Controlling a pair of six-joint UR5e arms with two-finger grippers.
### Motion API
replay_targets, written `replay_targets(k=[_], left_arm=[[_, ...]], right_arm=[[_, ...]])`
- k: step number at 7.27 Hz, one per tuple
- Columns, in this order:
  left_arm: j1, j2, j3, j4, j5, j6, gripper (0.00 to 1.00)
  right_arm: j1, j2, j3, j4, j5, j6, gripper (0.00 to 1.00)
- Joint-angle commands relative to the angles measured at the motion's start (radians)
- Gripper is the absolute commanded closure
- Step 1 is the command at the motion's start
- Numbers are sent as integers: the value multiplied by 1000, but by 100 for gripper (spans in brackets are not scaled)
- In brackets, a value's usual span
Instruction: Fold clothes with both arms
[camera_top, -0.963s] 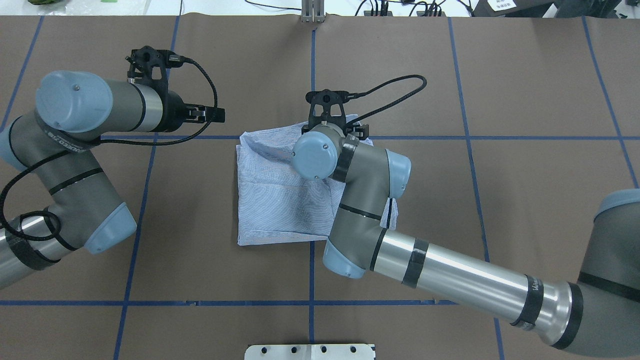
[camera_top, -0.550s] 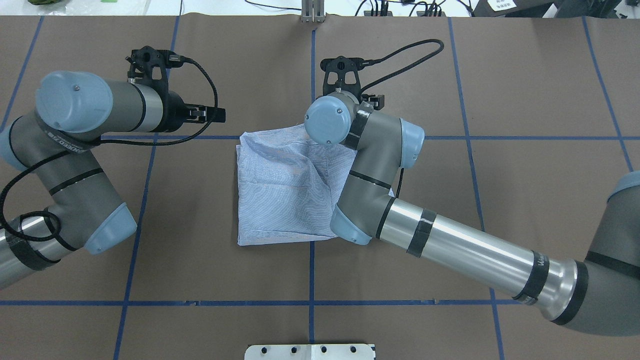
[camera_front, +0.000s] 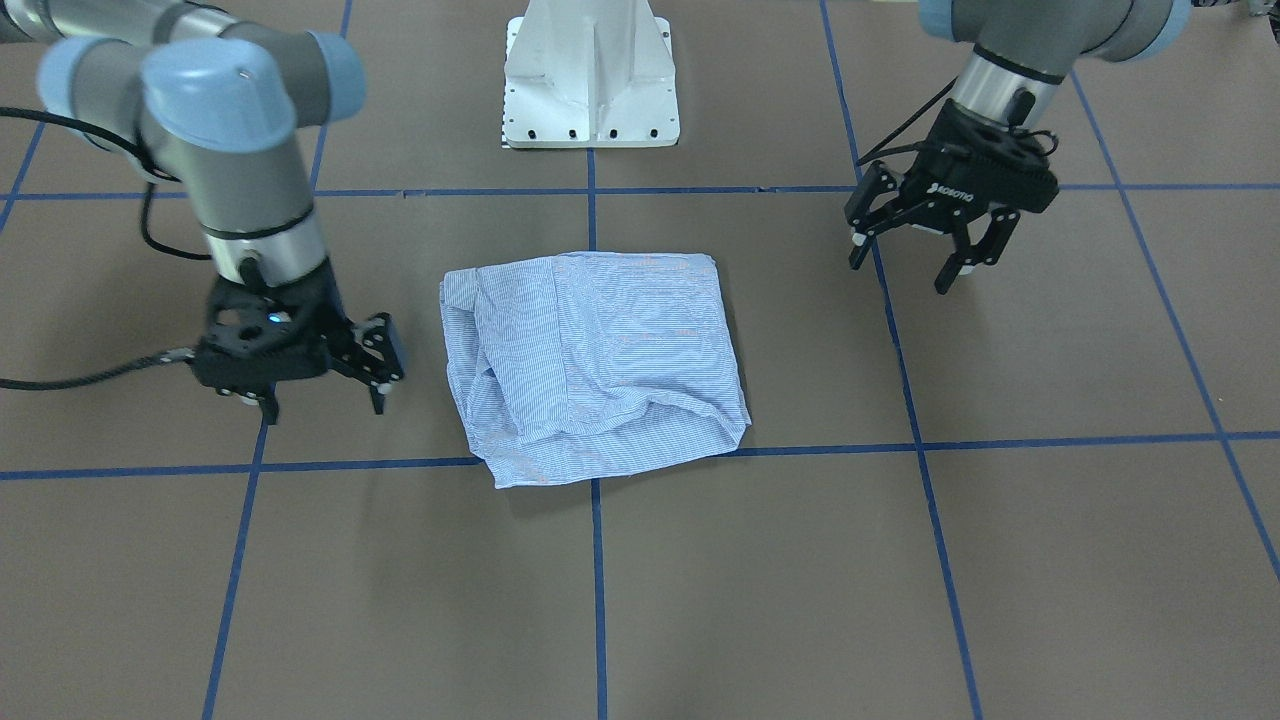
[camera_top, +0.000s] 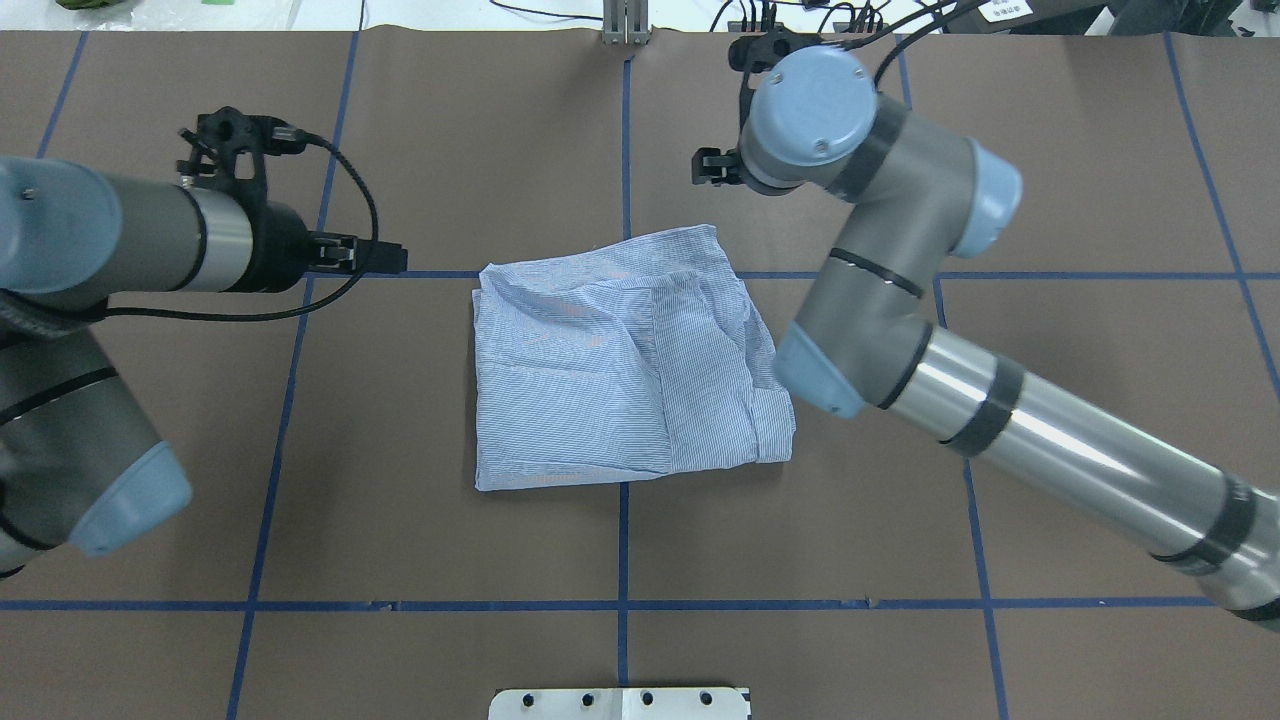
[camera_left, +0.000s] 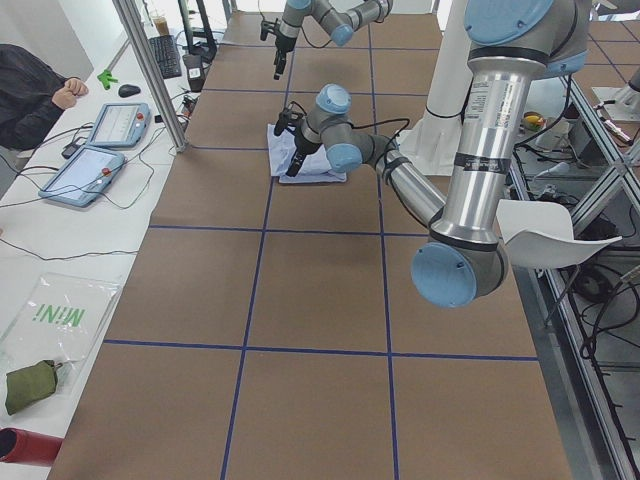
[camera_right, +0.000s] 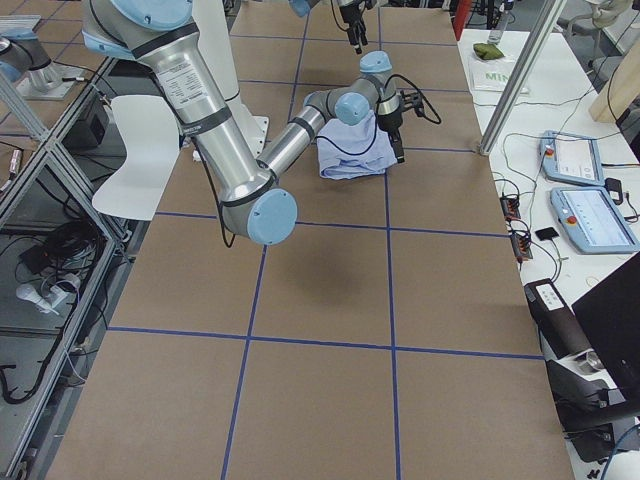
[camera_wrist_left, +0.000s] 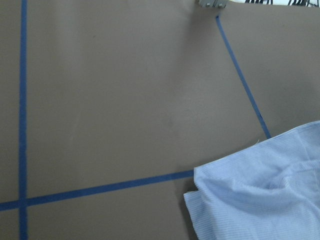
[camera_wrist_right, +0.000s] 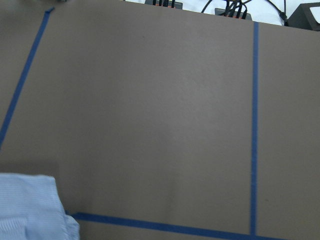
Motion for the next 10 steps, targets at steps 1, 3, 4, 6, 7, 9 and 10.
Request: replay_targets(k=[1,3,4,6,7,9,10], left_arm=[[-222,74,-67,161,-113,403,0],[-491,106,50,164,-288,778,0],[-560,108,113,163,-363,854,0],[-607,149,121,150,-376,850,0],[-612,214,132,159,-379,845,0],[-663,229,225,161,-378,827,0],[-711,238,267,164,-379,832,0]], right_arm=[[217,-263,195,-87,200,-369,0],[508,-503,191,-77,359,-844,0],[628,-604,171,-77,396,-1021,0],[808,-778,166,-74,509,-1061,0],[859,-810,124,-72,520,-1065,0],[880,-800,68,-65,534,-1059,0],[854,-791,47,-28,536,-1046,0]])
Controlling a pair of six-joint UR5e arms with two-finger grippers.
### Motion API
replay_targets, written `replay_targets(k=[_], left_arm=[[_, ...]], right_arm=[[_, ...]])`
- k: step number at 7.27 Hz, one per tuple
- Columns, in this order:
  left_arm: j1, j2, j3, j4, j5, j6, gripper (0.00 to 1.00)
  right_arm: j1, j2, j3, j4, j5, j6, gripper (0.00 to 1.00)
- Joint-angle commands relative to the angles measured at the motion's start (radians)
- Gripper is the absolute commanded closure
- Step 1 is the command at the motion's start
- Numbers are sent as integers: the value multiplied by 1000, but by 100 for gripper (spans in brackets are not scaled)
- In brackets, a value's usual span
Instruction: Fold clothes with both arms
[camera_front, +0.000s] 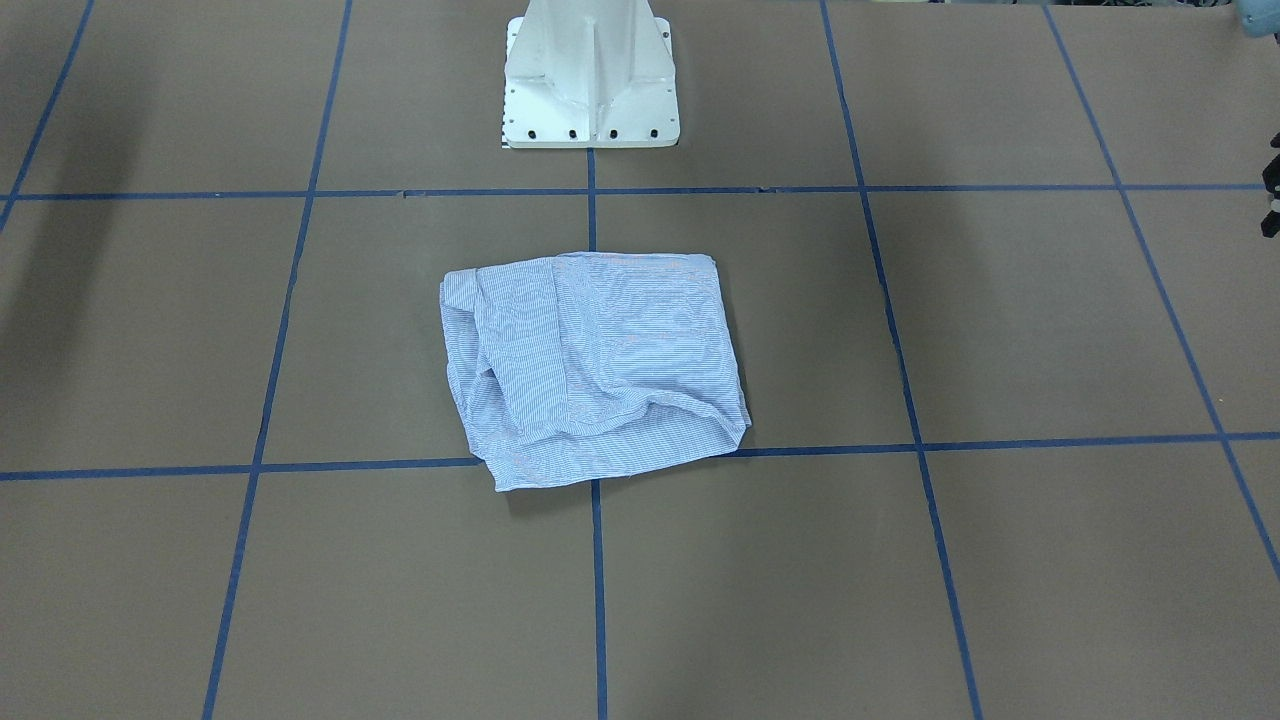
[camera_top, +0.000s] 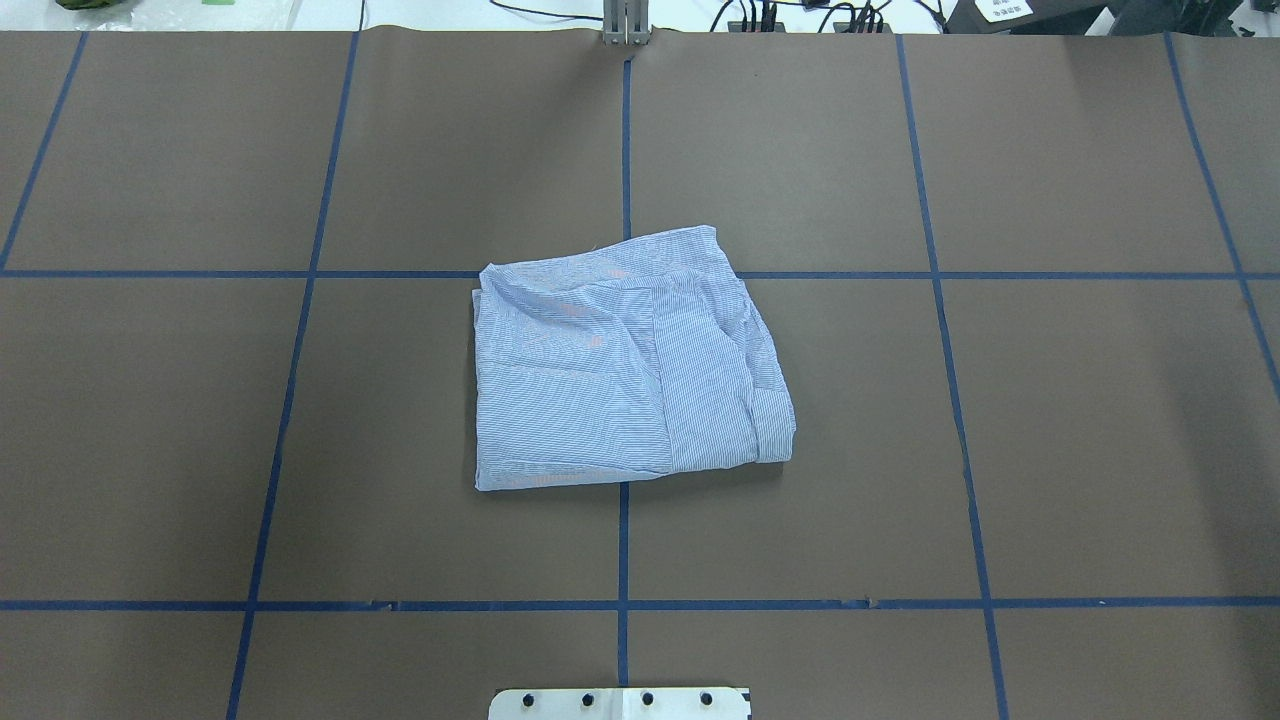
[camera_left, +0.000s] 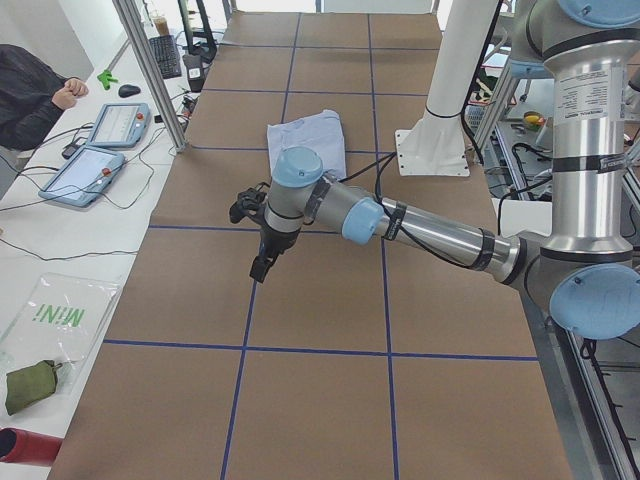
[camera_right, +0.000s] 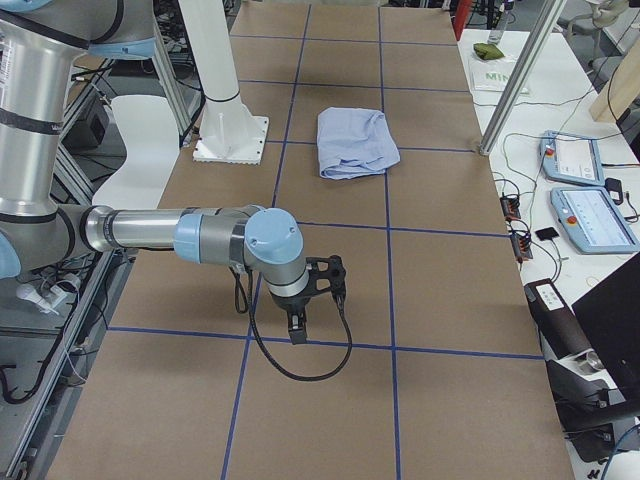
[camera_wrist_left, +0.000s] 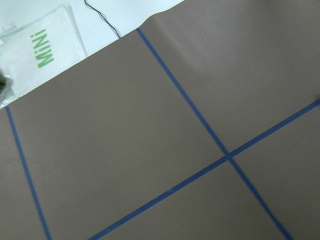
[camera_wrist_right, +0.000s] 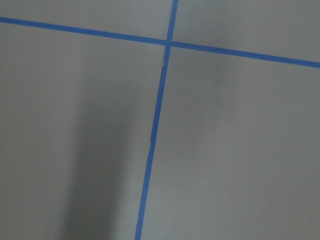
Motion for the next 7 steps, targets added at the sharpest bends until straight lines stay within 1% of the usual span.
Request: replay_targets(k=[1,2,3,4,5,6,7], left_arm=[[-56,52,91,12,-3,13,0],[-67,85,109,59,-8,22,0],[-72,99,133,102,-70,36,0],[-76,161,133,98,-142,87,0],[-84,169,107,124,-199,92,0],[-84,154,118,153,-203,92,0],[-85,154,100,152,-206,91,0]], right_arm=[[-102,40,-43,24,-23,47,0],[-187,45,-43,27,-118,192,0],[-209,45,-44,29,-132,248,0],[-214,43,-46,34,-132,248,0],[-214,43,-49,35,-132,250,0],[-214,43,-49,35,-131,250,0],[-214,43,-51,35,-126,251,0]])
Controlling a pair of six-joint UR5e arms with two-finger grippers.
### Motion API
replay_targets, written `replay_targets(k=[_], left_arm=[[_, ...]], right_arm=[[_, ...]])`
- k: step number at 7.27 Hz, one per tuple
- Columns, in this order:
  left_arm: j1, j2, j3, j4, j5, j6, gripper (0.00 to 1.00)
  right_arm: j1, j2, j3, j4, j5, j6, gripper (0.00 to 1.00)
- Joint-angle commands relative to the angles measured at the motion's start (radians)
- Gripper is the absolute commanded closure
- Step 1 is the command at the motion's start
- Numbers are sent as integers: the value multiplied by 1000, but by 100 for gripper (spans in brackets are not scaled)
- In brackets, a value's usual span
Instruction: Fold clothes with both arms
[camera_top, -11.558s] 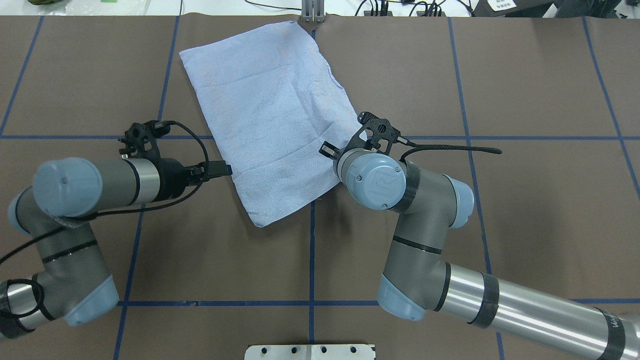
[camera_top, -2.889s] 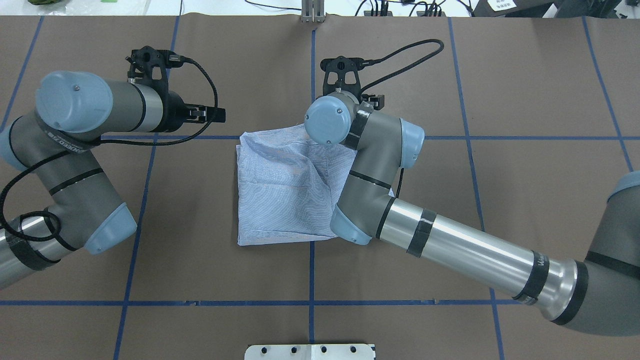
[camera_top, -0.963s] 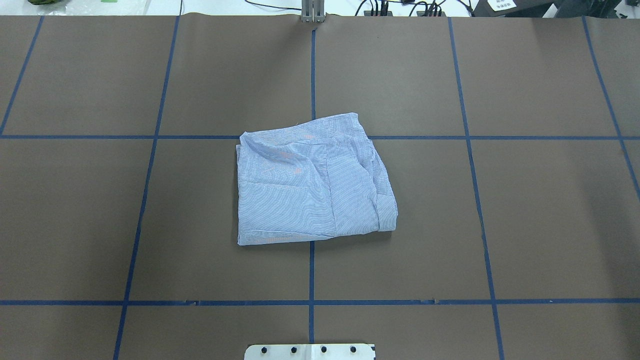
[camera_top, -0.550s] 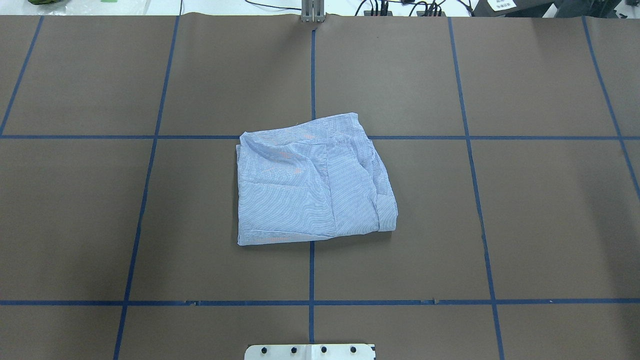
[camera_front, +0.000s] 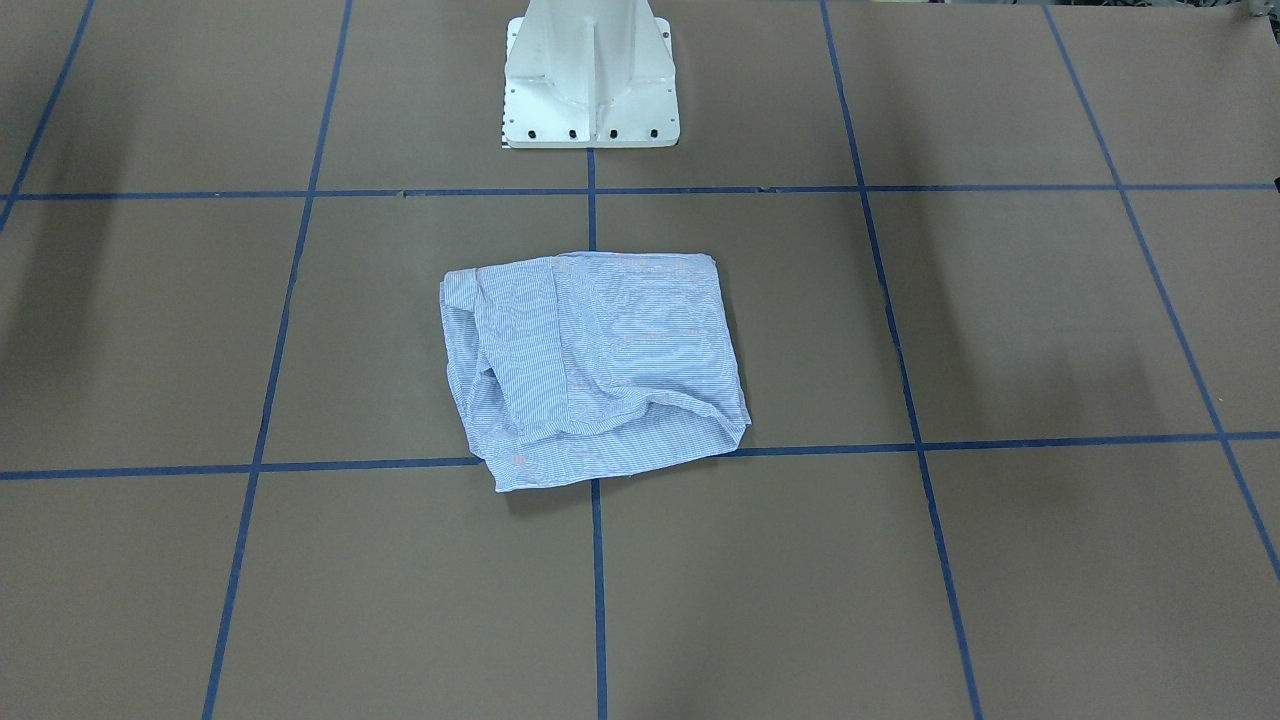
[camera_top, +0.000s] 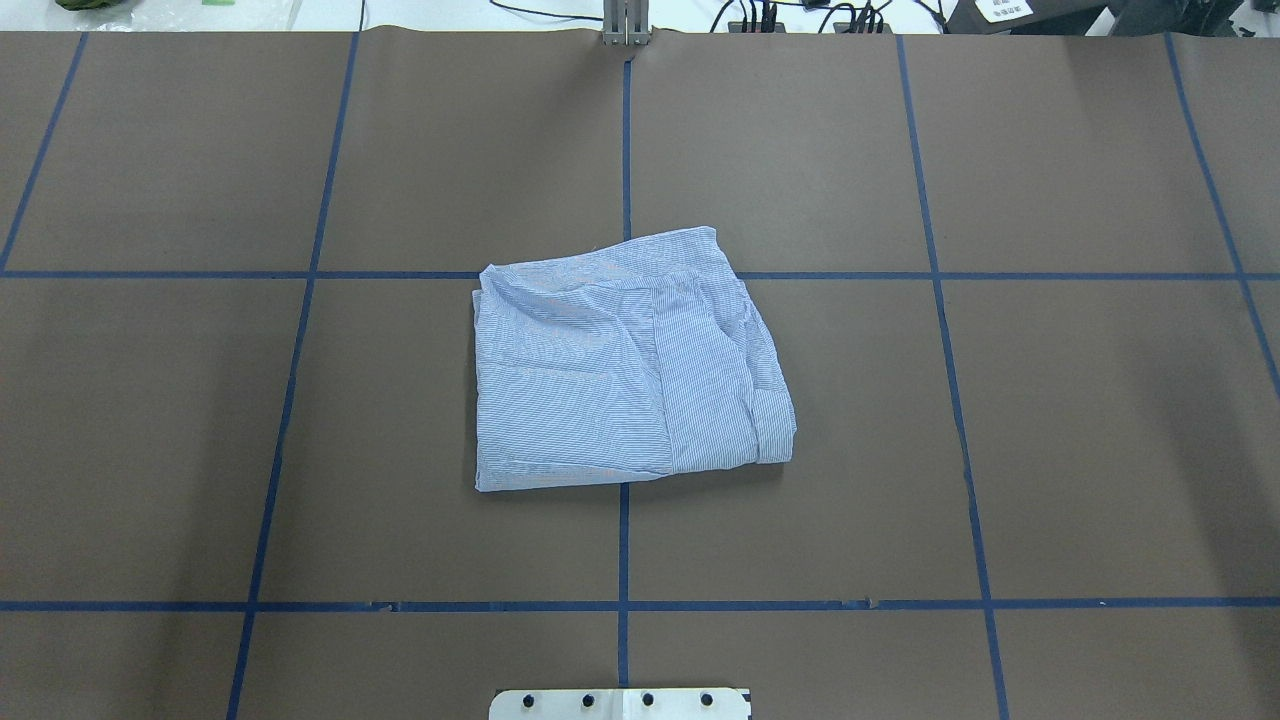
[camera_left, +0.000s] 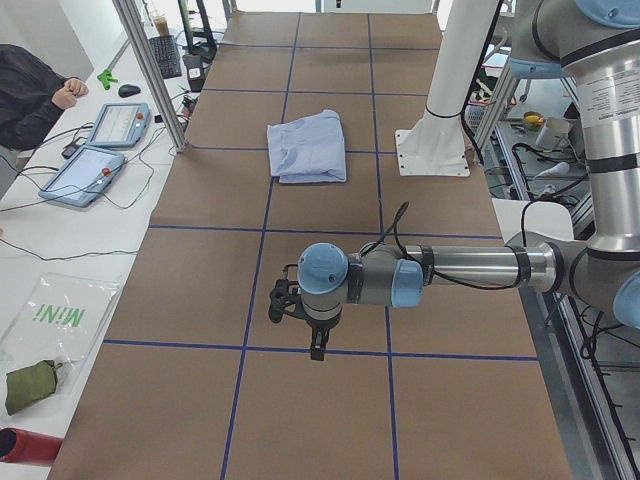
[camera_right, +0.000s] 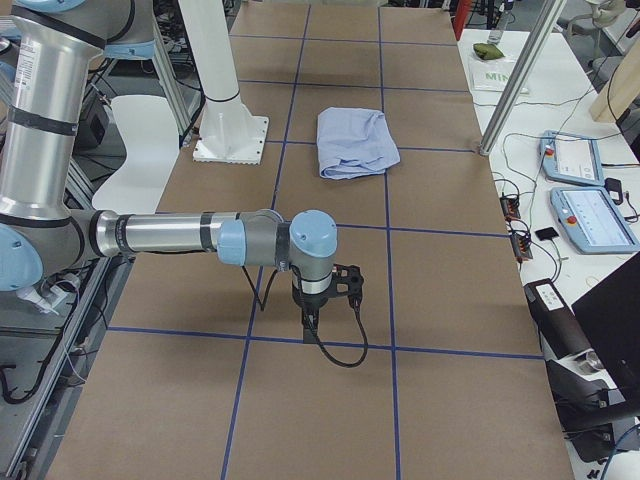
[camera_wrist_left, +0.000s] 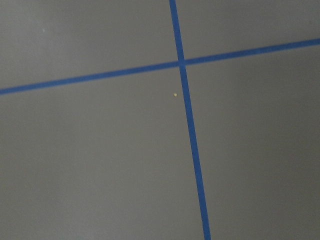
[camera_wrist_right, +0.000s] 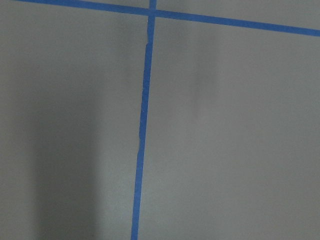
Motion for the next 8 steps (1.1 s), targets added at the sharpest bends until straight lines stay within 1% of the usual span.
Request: replay_targets(k=[1,2,5,7,8], left_arm=[[0,-9,-5,12,-11,-4,0],[-3,-11,8,6,-14,-4,0],[-7,-14,-12,-17,-9,5,0],[-6,-11,12,-43,-9,4,0],[-6,-11,15,-43,-9,0,0]], right_arm=[[-1,2,-2,0,11,9,0],[-1,3,-2,-1,13,11,0],[0,2,-3,-1,17,12,0],[0,-1,-25,0,17,5,0],[0,-3,-34,0,1,2,0]])
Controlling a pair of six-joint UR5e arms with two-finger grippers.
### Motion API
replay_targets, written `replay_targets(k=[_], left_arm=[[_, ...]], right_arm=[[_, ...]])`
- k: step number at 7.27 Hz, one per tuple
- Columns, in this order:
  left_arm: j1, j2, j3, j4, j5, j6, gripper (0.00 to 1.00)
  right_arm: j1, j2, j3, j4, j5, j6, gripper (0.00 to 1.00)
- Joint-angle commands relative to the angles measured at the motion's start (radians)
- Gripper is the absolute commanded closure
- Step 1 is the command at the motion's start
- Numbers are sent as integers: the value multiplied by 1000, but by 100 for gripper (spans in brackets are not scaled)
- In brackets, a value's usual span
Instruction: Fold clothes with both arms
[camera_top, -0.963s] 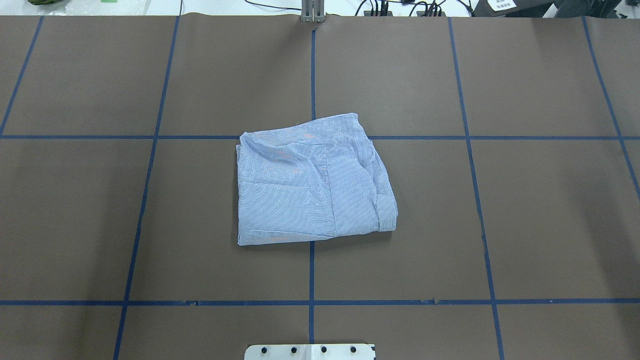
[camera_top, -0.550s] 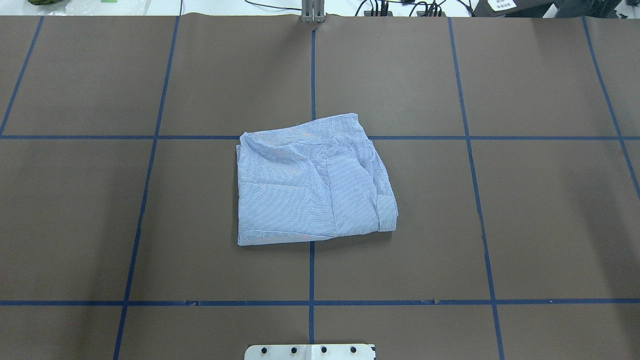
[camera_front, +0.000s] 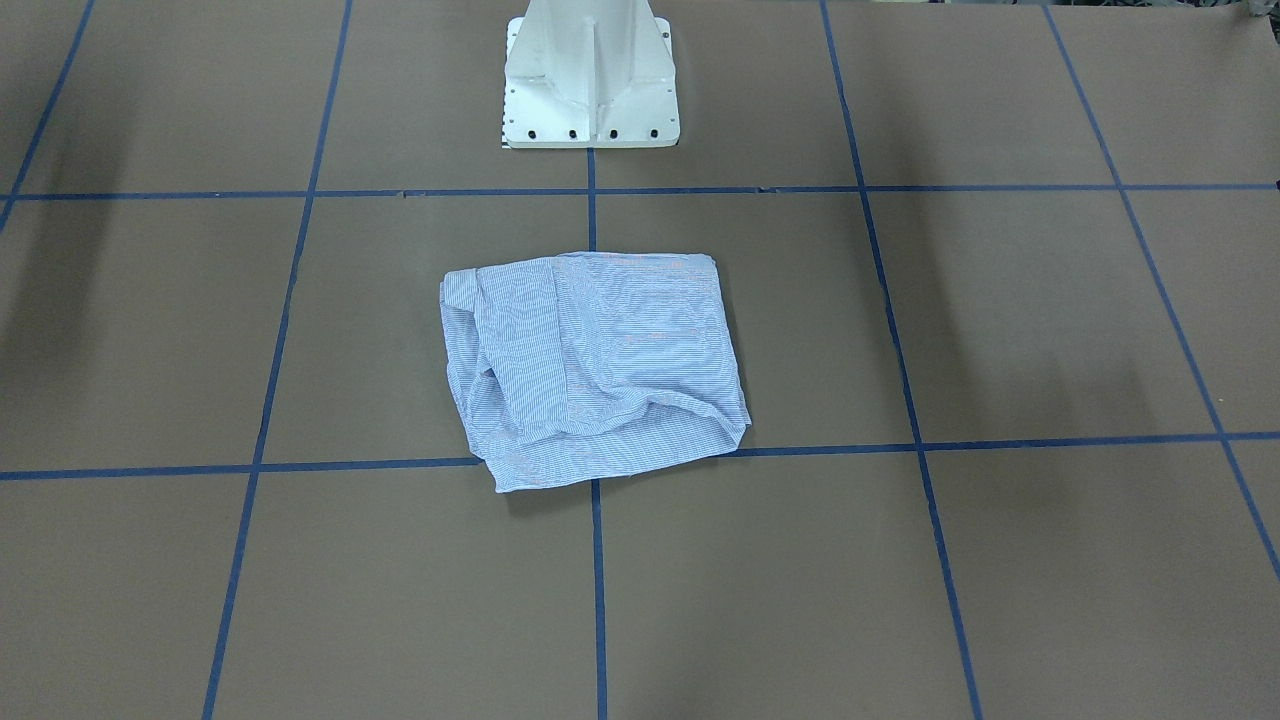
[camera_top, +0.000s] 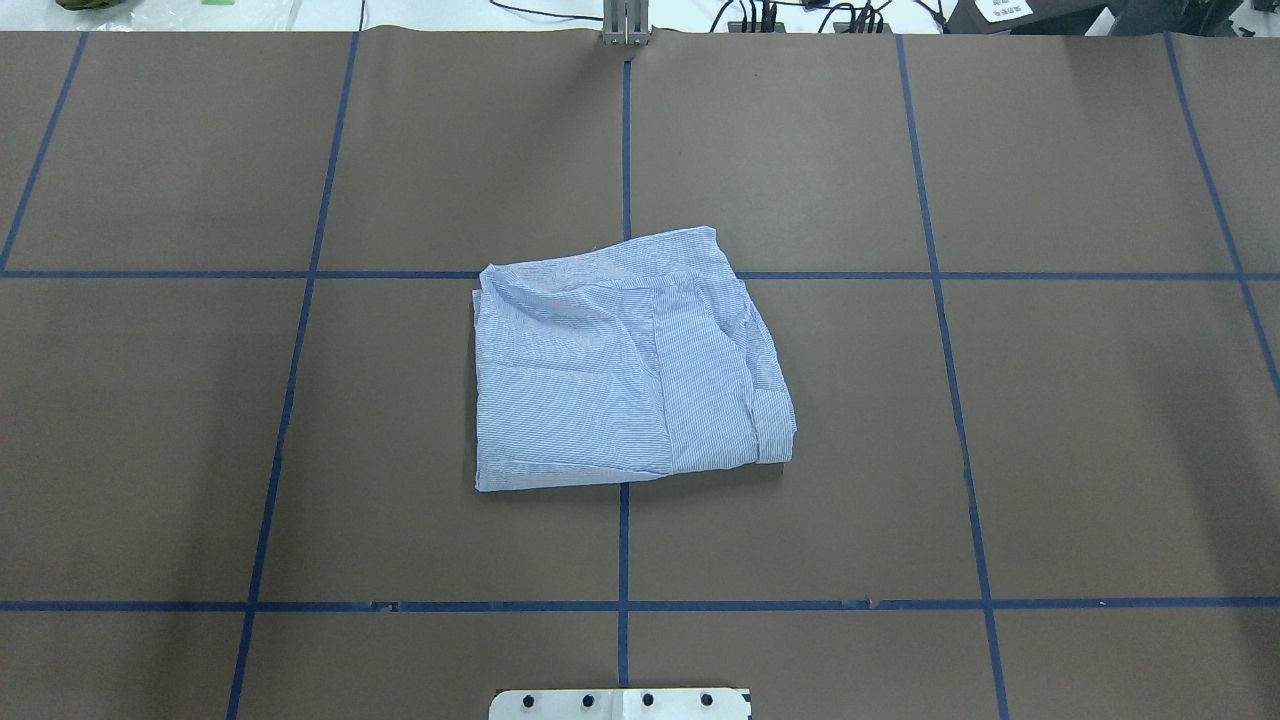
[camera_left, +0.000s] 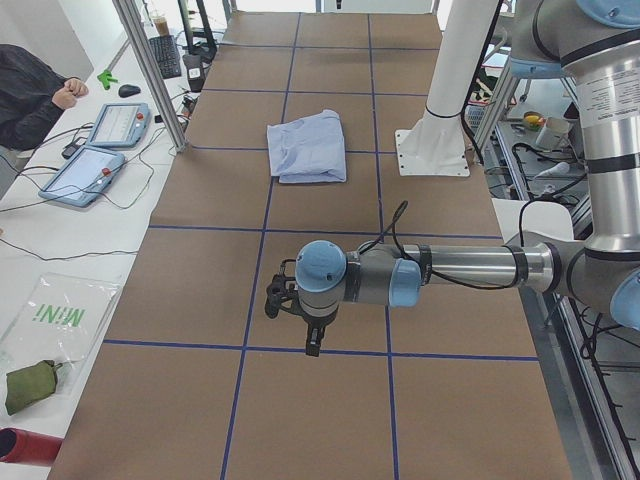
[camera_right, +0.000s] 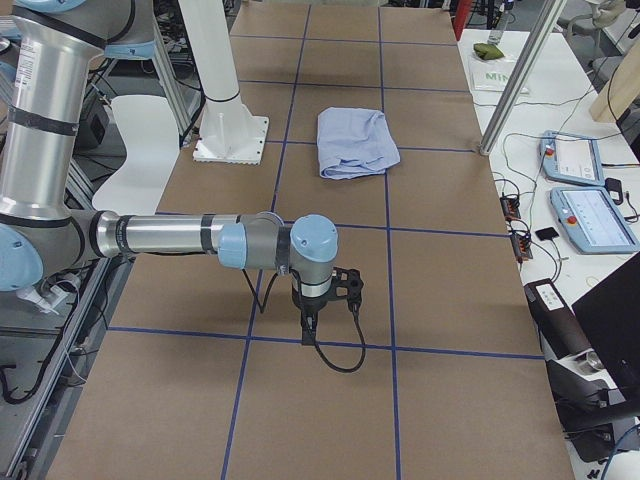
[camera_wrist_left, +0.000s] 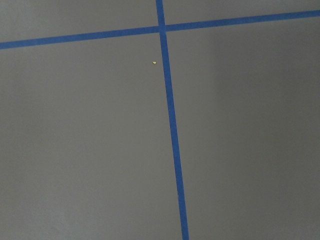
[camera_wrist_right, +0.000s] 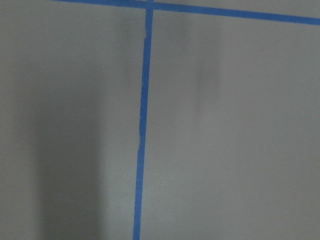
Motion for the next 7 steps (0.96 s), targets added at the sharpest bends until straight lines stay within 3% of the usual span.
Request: replay_targets(k=[1,7], left_arm=[[0,1,4,-6,-2,-4,0],[0,1,5,-9,-3,-1,0]], right_arm=[[0,-2,-6,2,-9,-6,0],[2,7,3,2,-12,-3,0]])
